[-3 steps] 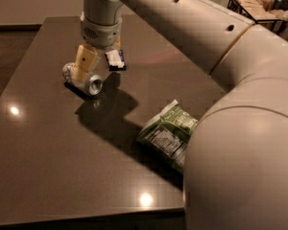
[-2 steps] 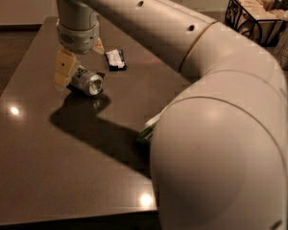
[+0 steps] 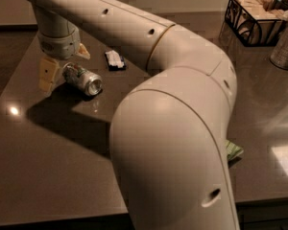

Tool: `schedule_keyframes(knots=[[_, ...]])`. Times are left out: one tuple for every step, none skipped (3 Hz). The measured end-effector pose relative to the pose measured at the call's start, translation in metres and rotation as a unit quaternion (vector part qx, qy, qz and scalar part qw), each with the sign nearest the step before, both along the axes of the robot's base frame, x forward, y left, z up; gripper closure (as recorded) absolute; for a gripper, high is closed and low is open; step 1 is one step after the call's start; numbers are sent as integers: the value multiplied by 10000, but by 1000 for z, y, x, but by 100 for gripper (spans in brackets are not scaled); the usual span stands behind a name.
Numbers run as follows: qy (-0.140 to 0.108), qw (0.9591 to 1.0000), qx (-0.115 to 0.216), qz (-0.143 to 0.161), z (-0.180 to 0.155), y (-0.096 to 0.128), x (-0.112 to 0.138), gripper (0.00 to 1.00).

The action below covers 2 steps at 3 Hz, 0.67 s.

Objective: Place 7up can upright

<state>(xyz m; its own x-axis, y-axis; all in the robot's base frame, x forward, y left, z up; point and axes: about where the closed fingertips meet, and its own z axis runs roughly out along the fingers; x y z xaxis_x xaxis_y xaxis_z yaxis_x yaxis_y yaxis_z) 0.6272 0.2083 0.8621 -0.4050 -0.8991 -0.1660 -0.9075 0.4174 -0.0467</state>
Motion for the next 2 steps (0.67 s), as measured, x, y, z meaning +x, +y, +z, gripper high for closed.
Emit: schedule_keyframes(knots=[[35, 9999, -117, -31, -7, 2, 6, 17], [-25, 9997, -207, -81, -6, -7, 12, 47]])
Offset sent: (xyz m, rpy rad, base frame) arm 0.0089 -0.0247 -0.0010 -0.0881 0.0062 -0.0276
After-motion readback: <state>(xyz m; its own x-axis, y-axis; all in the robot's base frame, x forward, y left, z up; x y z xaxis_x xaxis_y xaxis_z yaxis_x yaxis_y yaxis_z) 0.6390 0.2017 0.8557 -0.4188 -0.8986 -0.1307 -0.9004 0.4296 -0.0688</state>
